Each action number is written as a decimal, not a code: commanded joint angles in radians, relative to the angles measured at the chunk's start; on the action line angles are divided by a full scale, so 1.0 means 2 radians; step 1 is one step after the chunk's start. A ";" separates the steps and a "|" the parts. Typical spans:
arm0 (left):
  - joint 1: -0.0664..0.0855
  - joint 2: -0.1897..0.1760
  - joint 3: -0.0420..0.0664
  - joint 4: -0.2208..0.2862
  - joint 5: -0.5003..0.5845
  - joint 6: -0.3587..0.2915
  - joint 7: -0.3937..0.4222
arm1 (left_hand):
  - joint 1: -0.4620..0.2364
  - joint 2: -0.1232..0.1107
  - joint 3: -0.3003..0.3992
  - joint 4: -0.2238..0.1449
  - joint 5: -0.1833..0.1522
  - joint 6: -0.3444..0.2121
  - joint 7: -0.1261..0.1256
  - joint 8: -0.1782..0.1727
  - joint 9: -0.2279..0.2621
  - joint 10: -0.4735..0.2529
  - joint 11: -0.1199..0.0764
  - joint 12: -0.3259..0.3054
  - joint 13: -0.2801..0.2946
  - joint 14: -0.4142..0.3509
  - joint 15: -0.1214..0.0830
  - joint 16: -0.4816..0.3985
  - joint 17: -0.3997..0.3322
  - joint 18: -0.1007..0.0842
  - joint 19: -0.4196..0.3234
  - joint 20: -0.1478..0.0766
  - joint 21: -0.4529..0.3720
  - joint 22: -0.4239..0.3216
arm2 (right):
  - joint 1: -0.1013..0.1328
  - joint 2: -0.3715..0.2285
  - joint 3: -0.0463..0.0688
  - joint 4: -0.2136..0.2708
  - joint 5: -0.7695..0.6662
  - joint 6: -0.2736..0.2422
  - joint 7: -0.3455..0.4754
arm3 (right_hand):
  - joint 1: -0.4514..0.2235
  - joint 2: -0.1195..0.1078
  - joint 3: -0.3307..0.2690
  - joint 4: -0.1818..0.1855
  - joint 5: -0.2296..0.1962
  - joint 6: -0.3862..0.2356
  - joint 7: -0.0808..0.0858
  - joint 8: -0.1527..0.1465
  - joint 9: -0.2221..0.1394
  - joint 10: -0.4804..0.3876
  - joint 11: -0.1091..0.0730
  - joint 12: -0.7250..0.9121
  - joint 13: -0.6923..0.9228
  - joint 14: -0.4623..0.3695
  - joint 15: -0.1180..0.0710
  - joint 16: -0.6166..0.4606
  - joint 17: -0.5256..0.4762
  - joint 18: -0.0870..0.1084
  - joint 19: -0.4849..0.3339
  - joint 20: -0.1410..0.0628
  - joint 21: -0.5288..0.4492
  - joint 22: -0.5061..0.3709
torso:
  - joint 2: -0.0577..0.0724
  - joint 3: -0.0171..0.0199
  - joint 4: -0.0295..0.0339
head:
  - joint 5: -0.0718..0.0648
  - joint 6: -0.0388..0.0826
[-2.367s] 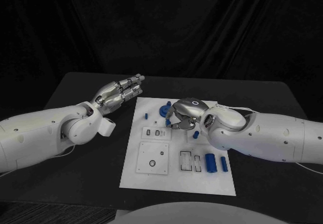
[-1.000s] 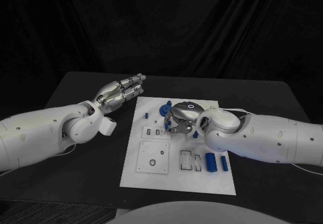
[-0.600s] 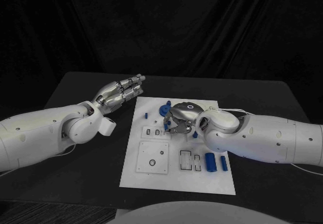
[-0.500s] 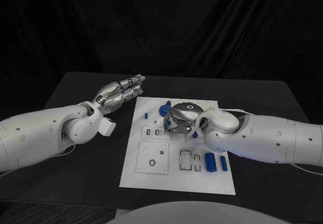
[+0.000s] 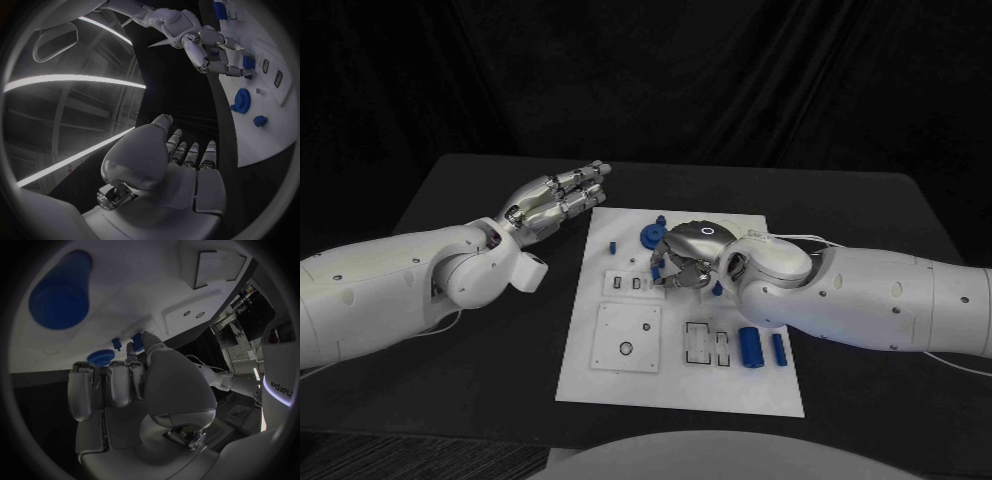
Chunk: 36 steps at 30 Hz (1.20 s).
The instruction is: Assemble the parts on the task board
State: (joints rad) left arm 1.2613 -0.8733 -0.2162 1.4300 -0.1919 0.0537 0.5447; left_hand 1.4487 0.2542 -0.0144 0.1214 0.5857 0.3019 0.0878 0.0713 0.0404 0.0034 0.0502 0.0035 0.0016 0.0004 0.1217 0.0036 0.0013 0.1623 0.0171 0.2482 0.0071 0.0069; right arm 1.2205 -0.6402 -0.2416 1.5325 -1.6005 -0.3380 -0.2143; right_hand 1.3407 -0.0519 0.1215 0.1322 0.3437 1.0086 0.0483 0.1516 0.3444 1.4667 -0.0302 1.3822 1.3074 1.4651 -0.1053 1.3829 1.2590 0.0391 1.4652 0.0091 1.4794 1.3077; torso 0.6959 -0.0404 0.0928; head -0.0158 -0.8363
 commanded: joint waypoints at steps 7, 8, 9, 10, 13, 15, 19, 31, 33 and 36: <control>-0.001 0.000 0.000 0.001 0.000 0.007 0.004 | -0.006 -0.001 0.003 0.000 0.003 -0.002 0.002 0.001 0.000 -0.002 0.003 -0.002 -0.001 0.000 0.003 -0.002 -0.001 0.009 -0.001 0.003 0.002 0.000 | -0.005 -0.003 -0.003 0.000 -0.003 0.021 -0.015 | 0.000 -0.001 0.001 -0.004 -0.004 -0.001 -0.001 -0.001 0.001 0.032 0.001 -0.002 0.025 0.031 -0.002 0.003 -0.001 -0.009 0.033 -0.003 0.000 0.117 | 0.000 -0.0001 -0.0001 | 0.000 -0.001; -0.001 0.000 0.000 0.001 0.000 0.007 0.004 | -0.006 -0.001 0.003 0.000 0.003 -0.002 0.002 0.001 0.000 -0.002 0.003 -0.002 -0.001 0.000 0.003 -0.002 -0.001 0.009 -0.001 0.003 0.002 0.000 | -0.005 -0.003 -0.003 0.000 -0.003 0.022 -0.015 | -0.001 -0.002 0.000 -0.004 -0.007 -0.003 0.000 -0.002 0.001 0.032 0.001 -0.002 0.025 0.031 -0.002 0.003 -0.001 -0.009 0.033 -0.003 -0.001 0.117 | 0.000 -0.0002 -0.0002 | 0.000 -0.002; -0.001 0.000 0.000 0.001 0.000 0.007 0.004 | -0.006 -0.001 0.003 0.000 0.003 -0.002 0.002 0.001 0.000 -0.002 0.003 -0.002 -0.001 0.000 0.003 -0.002 -0.001 0.009 -0.001 0.003 0.002 0.000 | -0.005 -0.003 -0.003 0.000 -0.003 0.022 -0.015 | -0.002 -0.002 0.000 -0.004 -0.008 -0.003 0.000 -0.003 0.001 0.032 0.001 -0.002 0.025 0.031 -0.002 0.003 -0.001 -0.009 0.033 -0.003 -0.001 0.117 | 0.000 -0.0002 0.0000 | -0.001 -0.002; -0.001 0.000 0.000 0.000 0.000 0.007 0.004 | -0.006 -0.001 0.003 0.000 0.003 -0.002 0.002 0.001 0.000 -0.002 0.003 -0.002 -0.001 0.000 0.003 -0.002 -0.001 0.009 -0.001 0.003 0.002 0.000 | -0.005 -0.003 -0.003 0.000 -0.003 0.023 -0.015 | -0.003 -0.003 0.000 -0.004 -0.016 -0.006 0.000 -0.005 0.000 0.032 0.002 -0.002 0.025 0.031 -0.002 0.003 -0.001 -0.009 0.033 -0.002 -0.001 0.117 | 0.000 -0.0002 0.0001 | -0.001 -0.002; -0.001 0.001 0.000 0.000 0.000 0.007 0.004 | -0.006 -0.001 0.003 0.000 0.003 -0.002 0.002 0.001 0.000 -0.002 0.003 -0.002 -0.001 0.000 0.003 -0.002 -0.001 0.009 -0.001 0.003 0.002 0.000 | -0.006 -0.003 -0.003 0.000 -0.003 0.024 -0.015 | -0.005 -0.004 -0.002 -0.005 -0.025 -0.008 0.001 -0.007 0.001 0.032 0.002 -0.001 0.024 0.030 -0.001 0.004 -0.002 -0.009 0.033 -0.002 0.000 0.117 | 0.000 -0.0001 0.0002 | -0.001 -0.002; -0.002 0.001 0.000 0.000 0.000 0.007 0.004 | -0.006 -0.001 0.003 0.000 0.003 -0.002 0.002 0.001 0.000 -0.002 0.003 -0.002 -0.001 0.000 0.003 -0.002 -0.001 0.009 -0.001 0.003 0.002 0.000 | -0.006 -0.003 -0.003 0.000 -0.003 0.025 -0.015 | -0.008 -0.004 -0.003 -0.004 -0.033 -0.009 0.002 -0.009 0.001 0.031 0.002 -0.001 0.024 0.030 -0.001 0.005 -0.002 -0.009 0.033 -0.002 0.000 0.117 | 0.000 0.0000 0.0002 | -0.001 -0.003; -0.002 0.000 0.000 0.000 0.000 0.007 0.004 | -0.006 -0.001 0.003 0.000 0.003 -0.002 0.002 0.001 0.000 -0.002 0.003 -0.002 -0.001 0.000 0.003 -0.002 -0.001 0.009 -0.001 0.003 0.002 0.000 | -0.006 -0.004 -0.003 0.001 -0.003 0.025 -0.014 | -0.011 -0.006 -0.005 -0.003 -0.046 -0.014 0.002 -0.013 0.001 0.031 0.002 0.000 0.024 0.030 -0.001 0.005 -0.002 -0.009 0.033 -0.001 0.000 0.117 | 0.000 -0.0001 0.0001 | -0.001 -0.003; -0.002 0.001 0.000 -0.001 0.000 0.007 0.003 | -0.007 -0.001 0.005 -0.001 0.002 -0.002 0.002 0.001 0.000 -0.002 0.003 -0.002 -0.001 0.000 0.003 -0.002 -0.001 0.009 0.000 0.003 0.002 0.000 | -0.006 -0.003 -0.003 0.000 -0.003 0.026 -0.011 | -0.020 -0.012 -0.014 0.002 -0.091 -0.041 0.004 -0.033 -0.007 0.030 -0.001 0.001 0.021 0.029 -0.003 0.008 -0.003 -0.009 0.033 -0.002 0.001 0.117 | 0.000 -0.0001 0.0001 | -0.001 -0.004; -0.002 0.001 0.000 -0.001 0.000 0.007 0.003 | -0.007 -0.001 0.005 -0.001 0.002 -0.002 0.002 0.001 0.000 -0.002 0.003 -0.002 -0.001 0.000 0.003 -0.002 -0.001 0.009 0.000 0.003 0.002 0.000 | -0.006 -0.003 -0.003 0.000 -0.003 0.026 -0.011 | -0.020 -0.012 -0.015 0.002 -0.094 -0.045 0.004 -0.036 -0.009 0.030 -0.002 0.000 0.021 0.029 -0.003 0.008 -0.003 -0.009 0.033 -0.003 0.002 0.117 | 0.000 -0.0001 0.0002 | -0.001 -0.004; -0.002 0.001 0.000 -0.001 0.000 0.007 0.003 | -0.007 -0.001 0.005 -0.001 0.002 -0.002 0.002 0.001 0.000 -0.002 0.003 -0.002 -0.001 0.000 0.003 -0.002 -0.001 0.009 0.000 0.003 0.002 0.000 | -0.006 -0.004 -0.003 0.000 -0.003 0.025 -0.010 | -0.019 -0.014 -0.016 0.003 -0.099 -0.056 0.003 -0.042 -0.013 0.029 -0.004 0.000 0.020 0.029 -0.005 0.010 -0.003 -0.009 0.033 -0.004 0.002 0.117 | 0.000 -0.0001 0.0003 | 0.000 -0.004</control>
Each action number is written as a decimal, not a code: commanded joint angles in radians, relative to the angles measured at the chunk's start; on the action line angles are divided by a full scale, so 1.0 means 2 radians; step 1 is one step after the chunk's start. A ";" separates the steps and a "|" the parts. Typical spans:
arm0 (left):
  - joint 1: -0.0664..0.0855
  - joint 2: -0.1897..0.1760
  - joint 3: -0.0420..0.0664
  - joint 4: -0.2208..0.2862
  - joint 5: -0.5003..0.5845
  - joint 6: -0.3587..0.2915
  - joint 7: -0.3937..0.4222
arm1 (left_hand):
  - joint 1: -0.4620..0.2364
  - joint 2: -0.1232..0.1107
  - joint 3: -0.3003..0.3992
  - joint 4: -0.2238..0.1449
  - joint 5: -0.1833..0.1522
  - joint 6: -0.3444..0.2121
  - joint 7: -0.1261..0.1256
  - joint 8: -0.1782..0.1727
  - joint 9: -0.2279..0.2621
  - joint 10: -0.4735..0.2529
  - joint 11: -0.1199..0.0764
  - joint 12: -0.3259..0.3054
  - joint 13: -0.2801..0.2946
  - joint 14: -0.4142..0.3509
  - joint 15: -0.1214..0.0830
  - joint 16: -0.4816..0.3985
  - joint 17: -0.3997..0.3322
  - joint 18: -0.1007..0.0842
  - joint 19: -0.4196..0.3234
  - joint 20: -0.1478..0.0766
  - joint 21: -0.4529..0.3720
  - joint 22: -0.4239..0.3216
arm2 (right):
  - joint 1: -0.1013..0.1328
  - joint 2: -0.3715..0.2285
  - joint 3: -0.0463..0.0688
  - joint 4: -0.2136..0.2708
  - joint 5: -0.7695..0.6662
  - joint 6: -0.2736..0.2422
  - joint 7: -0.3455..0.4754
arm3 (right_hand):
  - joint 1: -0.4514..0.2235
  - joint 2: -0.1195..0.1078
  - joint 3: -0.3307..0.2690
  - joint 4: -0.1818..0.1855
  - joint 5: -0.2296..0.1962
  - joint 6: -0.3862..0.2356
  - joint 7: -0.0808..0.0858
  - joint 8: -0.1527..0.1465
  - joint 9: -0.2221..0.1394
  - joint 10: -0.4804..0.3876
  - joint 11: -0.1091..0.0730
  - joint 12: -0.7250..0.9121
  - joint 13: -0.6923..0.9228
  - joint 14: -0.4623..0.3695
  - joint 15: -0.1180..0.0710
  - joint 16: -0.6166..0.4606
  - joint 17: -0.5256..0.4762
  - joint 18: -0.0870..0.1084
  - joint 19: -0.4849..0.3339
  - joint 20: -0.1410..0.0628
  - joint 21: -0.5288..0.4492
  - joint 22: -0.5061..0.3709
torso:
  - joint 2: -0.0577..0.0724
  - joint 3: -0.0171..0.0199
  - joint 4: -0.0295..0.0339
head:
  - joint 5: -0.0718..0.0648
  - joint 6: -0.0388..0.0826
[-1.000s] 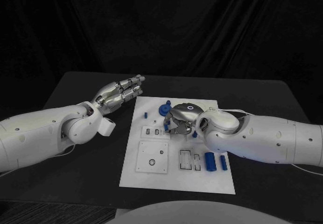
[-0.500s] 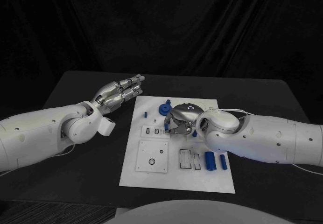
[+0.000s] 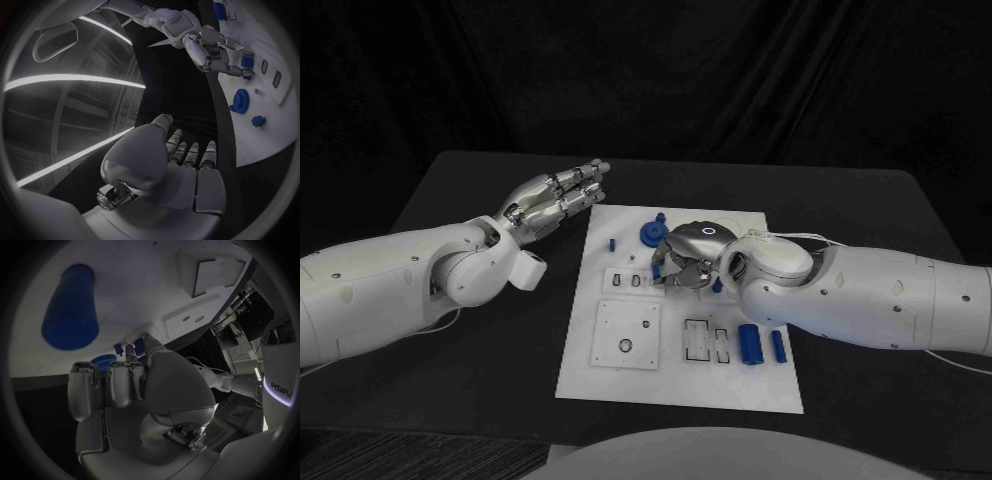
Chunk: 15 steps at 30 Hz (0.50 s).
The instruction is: Assemble the parts on the task board
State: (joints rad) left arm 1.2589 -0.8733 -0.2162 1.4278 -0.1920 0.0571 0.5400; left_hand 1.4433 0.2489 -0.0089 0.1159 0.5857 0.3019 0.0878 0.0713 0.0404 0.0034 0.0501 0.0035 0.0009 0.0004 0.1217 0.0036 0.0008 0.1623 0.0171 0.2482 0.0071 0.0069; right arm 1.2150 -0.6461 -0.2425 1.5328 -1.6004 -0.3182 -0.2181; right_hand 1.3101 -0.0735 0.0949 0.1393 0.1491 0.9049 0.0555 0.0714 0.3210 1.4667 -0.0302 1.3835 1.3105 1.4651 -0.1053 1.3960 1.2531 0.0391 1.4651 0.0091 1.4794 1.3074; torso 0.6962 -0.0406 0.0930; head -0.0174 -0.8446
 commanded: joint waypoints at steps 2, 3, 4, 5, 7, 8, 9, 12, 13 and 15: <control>-0.001 0.001 0.000 0.000 0.000 0.005 0.005 | -0.005 0.002 0.003 0.001 0.002 -0.002 0.002 0.001 0.000 -0.002 0.004 -0.002 0.000 0.000 0.003 -0.002 0.000 0.009 0.000 0.003 0.002 0.001 | -0.004 -0.001 -0.002 0.000 -0.003 0.014 -0.004 | -0.004 -0.003 -0.003 0.000 -0.003 -0.007 -0.001 -0.003 -0.003 0.029 -0.004 0.000 0.018 0.029 -0.005 0.003 0.000 -0.009 0.033 -0.004 0.002 0.118 | 0.000 -0.0001 0.0001 | 0.001 0.000; -0.001 0.001 0.000 0.000 0.000 0.005 0.005 | -0.005 0.002 0.003 0.001 0.002 -0.002 0.002 0.001 0.000 -0.002 0.004 -0.002 0.000 0.000 0.003 -0.002 0.000 0.009 0.000 0.003 0.002 0.001 | -0.004 -0.002 -0.002 0.000 -0.003 0.013 -0.003 | -0.004 -0.004 -0.004 0.000 -0.004 -0.009 -0.001 -0.003 -0.004 0.029 -0.004 0.000 0.018 0.029 -0.005 0.004 0.001 -0.009 0.033 -0.004 0.002 0.118 | 0.000 0.0000 0.0002 | 0.001 0.000; -0.001 0.000 0.000 0.001 0.000 0.004 0.005 | -0.005 0.002 0.003 0.001 0.002 -0.002 0.002 0.001 0.000 -0.002 0.004 -0.002 0.000 0.000 0.003 -0.002 0.000 0.009 0.000 0.003 0.002 0.001 | -0.004 -0.002 -0.002 0.000 -0.003 0.012 0.000 | -0.004 -0.006 -0.005 0.001 -0.006 -0.010 -0.001 -0.003 -0.005 0.029 -0.005 0.000 0.018 0.029 -0.005 0.004 0.001 -0.009 0.033 -0.005 0.002 0.118 | 0.000 0.0000 0.0002 | 0.001 0.000; -0.001 0.000 0.000 0.001 0.000 0.004 0.004 | -0.005 0.002 0.003 0.001 0.002 -0.001 0.002 0.001 0.000 -0.002 0.003 -0.002 0.000 0.000 0.003 -0.002 0.000 0.009 0.000 0.003 0.002 0.001 | -0.004 -0.003 -0.002 0.000 -0.003 0.010 0.002 | -0.005 -0.007 -0.005 0.001 -0.007 -0.010 -0.001 -0.003 -0.005 0.029 -0.005 0.000 0.018 0.030 -0.006 0.005 0.002 -0.009 0.034 -0.005 0.004 0.118 | 0.000 -0.0001 0.0002 | 0.001 -0.001; -0.001 0.000 0.000 0.001 0.000 0.004 0.004 | -0.005 0.002 0.003 0.001 0.002 -0.001 0.002 0.001 0.000 -0.002 0.003 -0.002 0.000 0.000 0.003 -0.002 0.000 0.009 0.000 0.003 0.002 0.001 | -0.004 -0.004 -0.002 0.000 -0.003 0.007 0.005 | -0.006 -0.011 -0.007 0.004 -0.011 -0.012 -0.002 -0.003 -0.006 0.029 -0.006 0.001 0.019 0.030 -0.006 0.006 0.004 -0.009 0.034 -0.005 0.005 0.119 | 0.000 -0.0001 0.0004 | 0.001 -0.001; -0.001 0.000 0.000 0.001 0.000 0.004 0.004 | -0.005 0.002 0.003 0.001 0.002 -0.001 0.002 0.001 0.000 -0.002 0.003 -0.002 0.000 0.000 0.003 -0.002 0.000 0.009 0.000 0.003 0.002 0.001 | -0.003 -0.004 -0.002 0.000 -0.003 0.006 0.006 | -0.007 -0.013 -0.008 0.006 -0.015 -0.014 -0.003 -0.003 -0.007 0.029 -0.006 0.002 0.019 0.030 -0.007 0.007 0.005 -0.010 0.034 -0.006 0.006 0.119 | 0.000 0.0001 0.0004 | 0.001 -0.001; -0.001 0.000 0.000 0.000 0.000 0.004 0.004 | -0.005 0.002 0.003 0.001 0.002 -0.001 0.002 0.001 0.000 -0.002 0.003 -0.002 0.000 0.000 0.003 -0.002 0.000 0.009 0.000 0.003 0.002 0.001 | -0.003 -0.005 -0.002 0.000 -0.003 0.004 0.008 | -0.010 -0.018 -0.010 0.013 -0.026 -0.019 -0.004 -0.003 -0.010 0.029 -0.008 0.002 0.019 0.030 -0.007 0.008 0.005 -0.010 0.035 -0.006 0.006 0.119 | 0.000 0.0002 0.0004 | 0.002 -0.001; -0.001 0.000 0.000 0.000 0.000 0.005 0.003 | -0.005 0.002 0.004 0.001 0.003 -0.001 0.002 0.001 0.000 -0.002 0.003 -0.002 0.000 0.000 0.003 -0.002 0.000 0.009 0.000 0.003 0.002 0.001 | -0.003 -0.007 -0.002 0.002 -0.003 -0.008 0.015 | -0.010 -0.023 -0.011 0.023 -0.035 -0.026 -0.005 -0.004 -0.015 0.029 -0.008 0.003 0.019 0.030 -0.008 0.009 0.005 -0.010 0.035 -0.007 0.008 0.119 | 0.000 0.0004 0.0001 | 0.001 0.000; -0.001 0.000 0.000 0.000 0.000 0.005 0.003 | -0.006 0.003 0.005 0.001 0.003 -0.001 0.002 0.002 0.000 -0.002 0.003 -0.002 0.000 0.000 0.003 -0.002 0.000 0.009 0.000 0.003 0.002 0.001 | -0.003 -0.008 -0.002 0.003 -0.003 -0.012 0.017 | -0.010 -0.024 -0.011 0.024 -0.036 -0.029 -0.005 -0.004 -0.016 0.028 -0.008 0.001 0.017 0.030 -0.008 0.009 0.004 -0.010 0.034 -0.007 0.006 0.119 | 0.000 0.0004 0.0001 | 0.001 0.000; -0.001 0.001 0.000 -0.001 0.000 0.005 0.003 | -0.006 0.003 0.005 0.001 0.003 -0.001 0.002 0.002 0.000 -0.002 0.003 -0.002 0.000 0.000 0.003 -0.002 0.000 0.009 0.000 0.003 0.002 0.001 | -0.003 -0.010 -0.002 0.005 -0.003 -0.018 0.019 | -0.007 -0.026 -0.010 0.029 -0.037 -0.038 -0.007 -0.004 -0.021 0.027 -0.010 0.000 0.015 0.030 -0.008 0.010 0.005 -0.008 0.031 -0.008 -0.001 0.116 | 0.000 0.0002 0.0002 | 0.001 0.001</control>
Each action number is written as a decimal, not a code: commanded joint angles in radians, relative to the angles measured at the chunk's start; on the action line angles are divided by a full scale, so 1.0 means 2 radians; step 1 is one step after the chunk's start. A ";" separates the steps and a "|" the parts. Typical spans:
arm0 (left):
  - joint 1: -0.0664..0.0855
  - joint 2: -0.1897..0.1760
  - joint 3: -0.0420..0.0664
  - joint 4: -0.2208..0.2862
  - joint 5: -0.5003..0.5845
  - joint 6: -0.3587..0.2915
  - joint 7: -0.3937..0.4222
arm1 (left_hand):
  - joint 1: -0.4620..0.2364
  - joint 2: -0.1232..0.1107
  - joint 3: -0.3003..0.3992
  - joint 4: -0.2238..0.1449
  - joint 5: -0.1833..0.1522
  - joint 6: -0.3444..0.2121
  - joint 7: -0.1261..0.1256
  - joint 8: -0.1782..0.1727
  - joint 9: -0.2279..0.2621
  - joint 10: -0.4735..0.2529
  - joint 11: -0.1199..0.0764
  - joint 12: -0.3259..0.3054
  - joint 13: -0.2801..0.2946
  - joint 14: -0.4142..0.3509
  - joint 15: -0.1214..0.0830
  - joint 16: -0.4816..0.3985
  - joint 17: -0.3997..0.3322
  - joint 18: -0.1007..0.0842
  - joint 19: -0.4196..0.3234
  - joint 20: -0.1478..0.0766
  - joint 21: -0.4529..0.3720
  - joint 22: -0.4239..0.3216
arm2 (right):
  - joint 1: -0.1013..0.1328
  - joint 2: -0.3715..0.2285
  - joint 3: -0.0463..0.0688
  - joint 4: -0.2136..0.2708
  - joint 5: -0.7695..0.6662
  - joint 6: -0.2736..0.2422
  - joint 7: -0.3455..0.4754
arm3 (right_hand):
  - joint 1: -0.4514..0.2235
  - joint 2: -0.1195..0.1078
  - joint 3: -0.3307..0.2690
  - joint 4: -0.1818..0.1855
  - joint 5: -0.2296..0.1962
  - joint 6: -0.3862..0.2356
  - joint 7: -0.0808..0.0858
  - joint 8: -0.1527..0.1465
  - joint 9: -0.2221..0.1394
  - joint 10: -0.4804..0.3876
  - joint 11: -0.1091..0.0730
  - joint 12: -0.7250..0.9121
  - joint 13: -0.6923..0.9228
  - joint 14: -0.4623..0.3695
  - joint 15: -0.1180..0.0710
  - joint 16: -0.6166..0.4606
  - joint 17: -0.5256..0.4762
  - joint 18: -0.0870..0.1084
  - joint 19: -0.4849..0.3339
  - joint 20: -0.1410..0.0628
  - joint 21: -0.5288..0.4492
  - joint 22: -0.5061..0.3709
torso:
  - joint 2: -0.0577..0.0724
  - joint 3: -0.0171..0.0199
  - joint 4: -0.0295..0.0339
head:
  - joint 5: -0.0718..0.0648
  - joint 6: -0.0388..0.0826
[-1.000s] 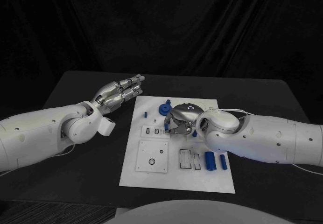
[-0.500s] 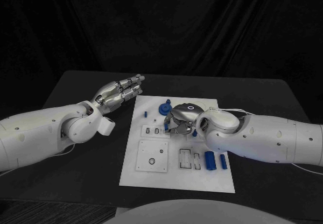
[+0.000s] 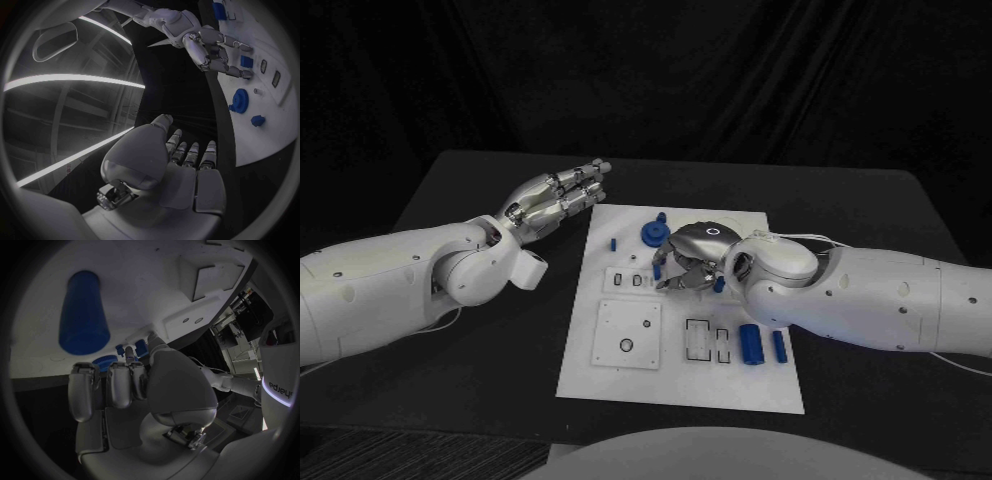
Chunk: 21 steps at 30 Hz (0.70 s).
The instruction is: Assemble the parts on the task board
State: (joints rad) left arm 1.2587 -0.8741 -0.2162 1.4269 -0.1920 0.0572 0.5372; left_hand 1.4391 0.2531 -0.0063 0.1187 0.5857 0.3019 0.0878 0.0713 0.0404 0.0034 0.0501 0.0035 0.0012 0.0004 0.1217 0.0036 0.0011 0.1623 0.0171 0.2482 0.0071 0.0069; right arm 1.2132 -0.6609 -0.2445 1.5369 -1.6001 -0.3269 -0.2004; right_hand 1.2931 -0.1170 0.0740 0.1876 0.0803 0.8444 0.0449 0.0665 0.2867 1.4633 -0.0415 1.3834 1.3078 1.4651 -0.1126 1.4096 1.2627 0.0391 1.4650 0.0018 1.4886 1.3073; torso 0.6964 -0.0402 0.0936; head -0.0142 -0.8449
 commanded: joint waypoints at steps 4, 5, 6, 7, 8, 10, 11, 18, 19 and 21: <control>-0.001 0.002 0.000 0.000 0.000 0.006 0.005 | -0.003 0.000 0.003 -0.001 0.003 -0.001 0.002 0.002 0.000 -0.002 0.003 -0.002 -0.001 0.000 0.003 -0.002 -0.001 0.009 0.000 0.003 0.002 0.001 | -0.002 -0.007 -0.001 0.009 -0.003 -0.027 0.016 | 0.004 -0.004 0.001 0.007 -0.003 -0.012 -0.002 -0.002 -0.006 0.028 -0.005 -0.002 0.014 0.030 -0.005 0.003 0.000 -0.008 0.031 -0.004 -0.006 0.116 | 0.000 0.0001 0.0002 | 0.000 0.001; -0.001 0.002 0.000 0.000 0.000 0.005 0.005 | -0.003 0.000 0.003 -0.001 0.003 -0.001 0.002 0.002 0.000 -0.002 0.003 -0.002 -0.001 0.000 0.003 -0.002 -0.001 0.009 0.000 0.003 0.002 0.001 | -0.002 -0.009 -0.001 0.011 -0.003 -0.033 0.018 | 0.004 -0.004 0.001 0.007 -0.003 -0.012 -0.002 -0.002 -0.006 0.028 -0.005 -0.002 0.014 0.030 -0.005 0.003 0.000 -0.008 0.031 -0.004 -0.006 0.116 | 0.000 0.0001 0.0000 | 0.000 0.001; -0.001 0.002 0.000 0.000 0.000 0.005 0.006 | -0.004 0.001 0.004 -0.001 0.003 0.000 0.002 0.002 0.000 -0.002 0.003 -0.002 -0.001 0.000 0.003 -0.002 -0.001 0.009 0.000 0.003 0.002 0.001 | -0.001 -0.011 -0.001 0.013 -0.003 -0.041 0.021 | 0.004 -0.004 0.001 0.007 -0.003 -0.013 -0.002 -0.002 -0.006 0.027 -0.005 -0.004 0.011 0.030 -0.005 0.003 0.000 -0.008 0.031 -0.004 -0.006 0.116 | 0.000 0.0001 0.0001 | 0.001 0.002; -0.001 0.002 0.000 0.000 0.000 0.004 0.007 | -0.004 0.000 0.007 -0.003 0.002 0.000 0.002 0.002 0.001 -0.002 0.003 -0.002 -0.001 0.000 0.004 -0.002 -0.001 0.009 0.000 0.005 0.002 0.001 | -0.001 -0.012 -0.001 0.015 -0.003 -0.049 0.024 | 0.005 -0.004 0.002 0.009 -0.004 -0.014 -0.003 -0.002 -0.007 0.026 -0.006 -0.005 0.009 0.030 -0.004 0.003 0.000 -0.008 0.030 -0.004 -0.007 0.116 | 0.000 0.0002 0.0003 | 0.001 0.002; -0.001 0.002 0.000 0.000 0.000 0.004 0.008 | -0.002 -0.004 0.014 -0.011 -0.004 0.001 0.002 0.003 0.001 -0.002 0.003 -0.002 -0.001 0.000 0.004 -0.002 -0.001 0.009 0.001 0.012 0.003 0.001 | 0.000 -0.015 -0.001 0.018 -0.003 -0.059 0.027 | 0.006 -0.004 0.002 0.010 -0.004 -0.016 -0.004 -0.002 -0.009 0.025 -0.007 -0.008 0.006 0.029 -0.004 0.003 -0.001 -0.008 0.030 -0.004 -0.007 0.116 | 0.000 0.0001 0.0005 | 0.001 0.002; -0.001 0.001 0.000 0.000 0.000 0.003 0.012 | 0.004 -0.019 0.063 -0.051 -0.029 0.005 0.001 0.005 0.001 -0.002 0.004 -0.002 -0.001 0.000 0.005 -0.002 -0.001 0.008 0.007 0.022 0.007 0.003 | 0.004 -0.020 -0.001 0.025 -0.003 -0.079 0.033 | 0.014 -0.005 0.004 0.014 0.002 -0.032 -0.008 -0.002 -0.017 0.022 -0.010 -0.010 0.003 0.029 -0.005 0.003 -0.003 -0.007 0.029 -0.004 -0.010 0.115 | 0.000 0.0001 0.0007 | 0.001 0.003; -0.001 0.001 0.000 0.000 0.000 0.003 0.014 | -0.005 -0.026 0.072 -0.054 -0.043 0.007 0.001 0.007 0.001 -0.002 0.004 -0.002 -0.001 0.000 0.007 -0.002 -0.001 0.008 0.008 0.022 0.008 0.004 | 0.005 -0.022 -0.001 0.028 -0.003 -0.086 0.035 | 0.015 -0.005 0.004 0.016 0.003 -0.035 -0.008 -0.002 -0.019 0.021 -0.011 -0.011 0.003 0.029 -0.005 0.003 -0.004 -0.007 0.028 -0.004 -0.010 0.115 | 0.000 0.0000 0.0005 | 0.002 0.003; -0.001 0.001 0.001 -0.001 0.000 0.001 0.020 | -0.008 -0.033 0.084 -0.062 -0.040 0.009 0.003 0.008 0.001 -0.002 0.003 -0.002 -0.001 0.000 0.007 -0.002 -0.001 0.008 0.011 0.022 0.010 0.004 | 0.027 -0.047 0.000 0.064 -0.003 -0.122 0.045 | 0.021 -0.011 0.004 0.031 0.000 -0.056 -0.012 -0.001 -0.032 0.018 -0.015 -0.013 -0.002 0.028 -0.006 0.003 -0.004 -0.007 0.028 -0.005 -0.011 0.115 | -0.001 -0.0009 -0.0010 | 0.002 0.004; -0.001 0.000 0.001 -0.001 0.000 0.000 0.021 | -0.008 -0.033 0.084 -0.062 -0.040 0.009 0.003 0.008 0.001 -0.002 0.003 -0.002 -0.001 0.000 0.007 -0.002 -0.001 0.008 0.011 0.022 0.010 0.004 | 0.031 -0.052 0.000 0.070 -0.003 -0.127 0.046 | 0.021 -0.011 0.004 0.033 0.000 -0.055 -0.012 -0.001 -0.033 0.018 -0.015 -0.013 -0.001 0.029 -0.006 0.003 -0.004 -0.007 0.028 -0.005 -0.011 0.115 | -0.001 -0.0009 -0.0013 | 0.002 0.005; -0.001 -0.001 0.001 0.000 0.000 -0.004 0.023 | -0.008 -0.033 0.085 -0.064 -0.039 0.010 0.003 0.008 0.001 -0.002 0.004 -0.002 -0.001 0.000 0.007 -0.002 -0.001 0.008 0.011 0.022 0.010 0.005 | 0.038 -0.061 0.000 0.080 -0.003 -0.133 0.048 | 0.023 -0.010 0.005 0.034 -0.001 -0.053 -0.012 0.001 -0.033 0.019 -0.015 -0.012 0.000 0.029 -0.006 0.004 -0.003 -0.007 0.028 -0.005 -0.011 0.115 | -0.001 -0.0008 -0.0015 | 0.002 0.005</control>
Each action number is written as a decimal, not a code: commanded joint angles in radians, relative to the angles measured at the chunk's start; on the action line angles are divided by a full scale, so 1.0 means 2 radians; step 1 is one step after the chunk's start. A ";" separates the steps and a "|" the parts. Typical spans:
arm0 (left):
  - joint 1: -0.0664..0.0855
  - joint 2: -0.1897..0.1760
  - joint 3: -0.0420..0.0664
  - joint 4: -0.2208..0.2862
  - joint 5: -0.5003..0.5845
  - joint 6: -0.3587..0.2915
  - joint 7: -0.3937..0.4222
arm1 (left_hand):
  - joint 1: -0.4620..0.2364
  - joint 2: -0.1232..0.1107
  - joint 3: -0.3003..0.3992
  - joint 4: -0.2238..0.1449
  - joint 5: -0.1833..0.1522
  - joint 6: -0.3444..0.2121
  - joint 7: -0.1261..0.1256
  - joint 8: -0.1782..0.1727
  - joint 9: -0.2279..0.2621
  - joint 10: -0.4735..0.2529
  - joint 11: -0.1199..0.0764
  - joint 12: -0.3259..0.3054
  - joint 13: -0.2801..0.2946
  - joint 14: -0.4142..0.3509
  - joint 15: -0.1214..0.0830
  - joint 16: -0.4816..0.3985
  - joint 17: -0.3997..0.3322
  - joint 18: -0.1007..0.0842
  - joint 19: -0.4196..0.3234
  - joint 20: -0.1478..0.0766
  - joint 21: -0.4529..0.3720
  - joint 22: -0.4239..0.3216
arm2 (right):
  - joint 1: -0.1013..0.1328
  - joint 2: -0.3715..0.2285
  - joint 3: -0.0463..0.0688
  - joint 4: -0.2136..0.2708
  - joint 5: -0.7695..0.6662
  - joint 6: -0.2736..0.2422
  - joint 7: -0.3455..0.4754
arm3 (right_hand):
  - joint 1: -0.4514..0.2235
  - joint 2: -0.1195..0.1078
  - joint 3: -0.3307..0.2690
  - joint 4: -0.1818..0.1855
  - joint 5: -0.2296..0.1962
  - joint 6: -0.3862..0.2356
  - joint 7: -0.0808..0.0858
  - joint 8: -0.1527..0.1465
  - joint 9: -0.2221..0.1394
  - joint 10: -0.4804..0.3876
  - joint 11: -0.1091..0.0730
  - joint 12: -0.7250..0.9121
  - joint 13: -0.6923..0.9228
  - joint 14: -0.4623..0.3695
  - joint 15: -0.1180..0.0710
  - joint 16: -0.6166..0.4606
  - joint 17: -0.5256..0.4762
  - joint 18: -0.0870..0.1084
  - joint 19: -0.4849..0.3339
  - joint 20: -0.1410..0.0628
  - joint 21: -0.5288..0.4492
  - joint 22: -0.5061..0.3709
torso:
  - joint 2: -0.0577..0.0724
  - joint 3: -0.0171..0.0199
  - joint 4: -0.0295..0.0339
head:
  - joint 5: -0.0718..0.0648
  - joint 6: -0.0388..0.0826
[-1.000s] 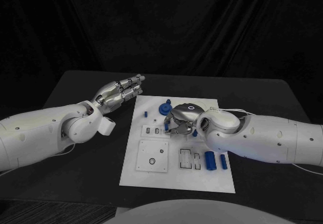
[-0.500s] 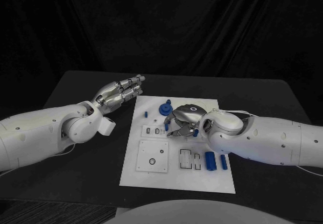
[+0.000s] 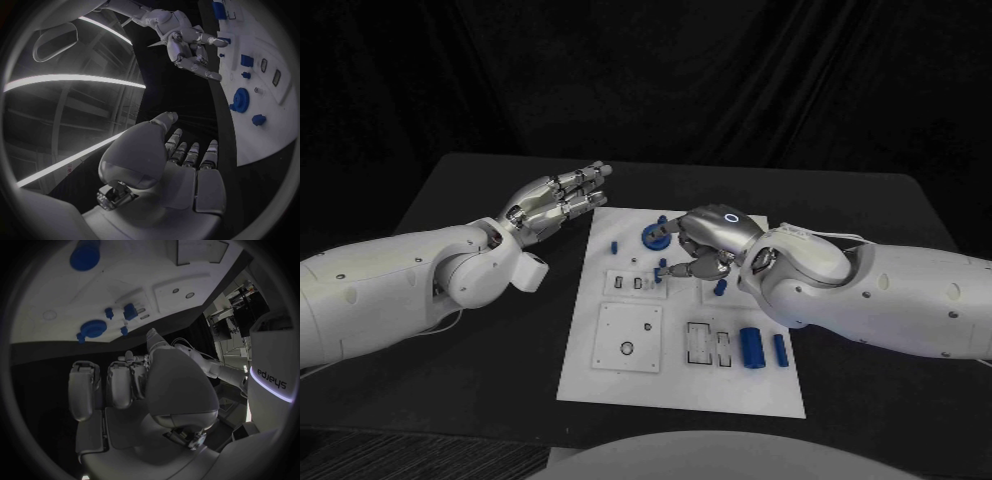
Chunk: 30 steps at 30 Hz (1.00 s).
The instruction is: Assemble the parts on the task board
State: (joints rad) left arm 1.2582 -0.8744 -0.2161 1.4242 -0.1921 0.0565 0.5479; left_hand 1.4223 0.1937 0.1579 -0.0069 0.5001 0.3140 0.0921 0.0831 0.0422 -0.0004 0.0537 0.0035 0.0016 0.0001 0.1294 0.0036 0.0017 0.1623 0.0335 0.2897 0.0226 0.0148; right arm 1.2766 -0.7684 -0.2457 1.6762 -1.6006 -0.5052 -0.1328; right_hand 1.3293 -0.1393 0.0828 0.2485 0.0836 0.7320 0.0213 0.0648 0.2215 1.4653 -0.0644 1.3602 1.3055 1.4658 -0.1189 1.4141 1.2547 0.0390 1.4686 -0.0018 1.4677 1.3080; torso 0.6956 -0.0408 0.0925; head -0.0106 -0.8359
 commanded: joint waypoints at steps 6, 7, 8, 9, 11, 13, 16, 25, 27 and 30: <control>0.001 -0.009 0.001 0.012 -0.034 -0.061 0.035 | -0.004 -0.035 0.023 -0.022 -0.091 0.033 0.013 0.012 0.003 0.012 0.017 0.002 0.003 0.033 0.015 0.014 0.008 -0.005 0.066 0.003 0.042 0.018 | 0.035 -0.045 0.000 0.037 0.007 -0.057 0.022 | 0.008 0.004 0.002 0.007 -0.004 0.001 -0.001 0.001 -0.004 0.018 -0.003 0.000 0.001 0.029 -0.004 0.003 0.002 -0.007 0.026 -0.004 0.001 0.115 | -0.002 0.0001 -0.0016 | 0.001 0.003; 0.002 -0.011 0.001 0.014 -0.047 -0.075 0.040 | -0.007 -0.037 0.021 -0.020 -0.098 0.038 0.014 0.013 0.004 0.018 0.018 0.003 0.004 0.043 0.017 0.018 0.010 -0.009 0.072 0.003 0.045 0.020 | 0.039 -0.053 0.000 0.041 0.011 -0.058 0.022 | 0.009 0.003 0.002 0.010 -0.006 -0.004 -0.002 0.000 -0.006 0.018 -0.004 0.001 0.001 0.029 -0.004 0.003 0.002 -0.007 0.027 -0.004 0.001 0.115 | -0.002 0.0003 -0.0015 | 0.001 0.003; 0.003 -0.012 0.001 0.015 -0.053 -0.080 0.041 | -0.007 -0.039 0.020 -0.018 -0.100 0.040 0.015 0.014 0.004 0.021 0.019 0.004 0.005 0.048 0.018 0.021 0.011 -0.011 0.076 0.003 0.047 0.020 | 0.041 -0.056 0.000 0.042 0.012 -0.058 0.022 | 0.009 0.003 0.002 0.010 -0.006 -0.004 -0.002 0.000 -0.006 0.018 -0.004 0.001 0.001 0.029 -0.004 0.003 0.002 -0.007 0.027 -0.004 0.001 0.115 | -0.002 0.0005 -0.0013 | 0.001 0.004; 0.005 -0.013 0.001 0.018 -0.062 -0.091 0.044 | -0.007 -0.044 0.016 -0.013 -0.110 0.050 0.018 0.017 0.005 0.038 0.022 0.009 0.010 0.078 0.022 0.037 0.017 -0.012 0.094 0.003 0.057 0.024 | 0.044 -0.062 0.000 0.045 0.015 -0.058 0.022 | 0.009 0.003 0.002 0.011 -0.007 -0.004 -0.002 0.000 -0.006 0.018 -0.004 0.001 0.001 0.029 -0.004 0.003 0.002 -0.007 0.027 -0.004 0.001 0.115 | -0.004 0.0008 -0.0015 | 0.001 0.004; 0.010 -0.017 0.001 0.025 -0.079 -0.116 0.047 | -0.005 -0.049 0.008 -0.003 -0.119 0.068 0.020 0.021 0.006 0.084 0.027 0.020 0.021 0.138 0.024 0.074 0.026 -0.008 0.139 0.002 0.083 0.033 | 0.050 -0.078 0.000 0.051 0.018 -0.057 0.022 | 0.010 0.005 0.002 0.015 -0.008 0.003 -0.001 0.002 -0.006 0.018 -0.004 0.001 0.002 0.029 -0.004 0.003 0.003 -0.007 0.027 -0.004 0.001 0.115 | -0.006 0.0016 -0.0015 | 0.003 0.006; 0.017 -0.020 0.001 0.030 -0.088 -0.127 0.044 | -0.002 -0.051 0.004 0.004 -0.123 0.075 0.022 0.022 0.007 0.111 0.028 0.025 0.029 0.168 0.023 0.094 0.029 -0.005 0.175 0.001 0.102 0.039 | 0.053 -0.087 0.000 0.054 0.020 -0.057 0.024 | 0.012 0.009 0.004 0.016 -0.007 0.008 -0.001 0.004 -0.008 0.018 -0.003 0.004 0.004 0.029 -0.004 0.004 0.003 -0.008 0.027 -0.004 0.003 0.116 | -0.008 0.0030 -0.0025 | 0.004 0.008; 0.039 -0.021 0.001 0.036 -0.124 -0.133 0.013 | -0.011 -0.070 -0.021 0.028 -0.158 0.178 0.036 0.055 0.020 0.404 0.063 0.159 0.125 0.383 0.018 0.235 0.075 0.006 0.324 -0.007 0.184 0.071 | 0.058 -0.102 0.000 0.052 0.022 -0.071 0.035 | 0.021 0.019 0.008 0.013 0.004 0.018 0.004 0.008 -0.010 0.021 0.001 0.011 0.011 0.030 -0.003 0.007 0.006 -0.009 0.030 -0.004 0.009 0.117 | -0.010 0.0057 -0.0051 | 0.004 0.009; 0.091 -0.006 0.001 0.041 -0.203 -0.100 -0.098 | -0.053 -0.099 -0.132 0.142 -0.226 0.237 0.042 0.052 0.024 0.520 0.027 0.643 0.541 0.481 -0.034 0.644 0.409 0.005 0.474 -0.064 0.314 0.146 | 0.060 -0.127 -0.001 0.032 0.024 -0.064 0.039 | 0.026 0.027 0.009 0.013 0.013 0.024 0.010 0.009 -0.014 0.023 0.005 0.014 0.013 0.030 -0.002 0.009 0.009 -0.010 0.032 -0.004 0.012 0.118 | -0.018 0.0142 -0.0119 | 0.011 0.009; 0.097 0.000 0.001 0.039 -0.220 -0.086 -0.135 | -0.058 -0.092 -0.144 0.147 -0.224 0.260 0.043 0.059 0.028 0.689 0.028 0.747 0.704 0.665 -0.033 0.753 0.650 0.000 0.472 -0.067 0.391 0.203 | 0.059 -0.133 -0.001 0.031 0.024 -0.059 0.038 | 0.026 0.028 0.009 0.014 0.014 0.024 0.010 0.009 -0.014 0.023 0.006 0.014 0.013 0.030 -0.002 0.009 0.009 -0.010 0.031 -0.003 0.011 0.118 | -0.019 0.0156 -0.0130 | 0.013 0.009; 0.102 0.008 0.001 0.034 -0.255 -0.070 -0.179 | -0.085 -0.090 -0.165 0.143 -0.223 0.274 0.041 0.069 0.031 0.786 0.023 0.784 0.785 0.780 -0.035 0.783 0.779 -0.026 0.527 -0.073 0.565 0.408 | 0.058 -0.138 -0.001 0.030 0.024 -0.053 0.035 | 0.024 0.030 0.009 0.015 0.015 0.025 0.011 0.009 -0.015 0.023 0.006 0.014 0.012 0.030 -0.001 0.009 0.008 -0.009 0.031 -0.003 0.011 0.118 | -0.021 0.0182 -0.0145 | 0.014 0.008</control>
State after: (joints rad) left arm 1.4580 -0.8647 -0.2149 1.4959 -0.5857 -0.1383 0.3435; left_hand 1.2654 0.0166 -0.1610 0.2808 0.0503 0.8555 0.1747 0.2163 0.1021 1.4524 0.1029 1.5566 1.3044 1.4447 0.0611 1.5573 1.2964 0.1312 1.0734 0.1455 1.0734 0.7396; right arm 1.3941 -1.0406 -0.2485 1.7370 -1.5552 -0.6155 -0.0660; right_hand 1.3780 -0.0906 0.0982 0.2717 0.1084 0.7770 0.0409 0.0793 0.1928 1.4649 -0.0569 1.3839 1.3085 1.4658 -0.1188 1.4256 1.2715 0.0392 1.4650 -0.0053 1.4872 1.3076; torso 0.6592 -0.0115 0.0685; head 0.0158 -0.8181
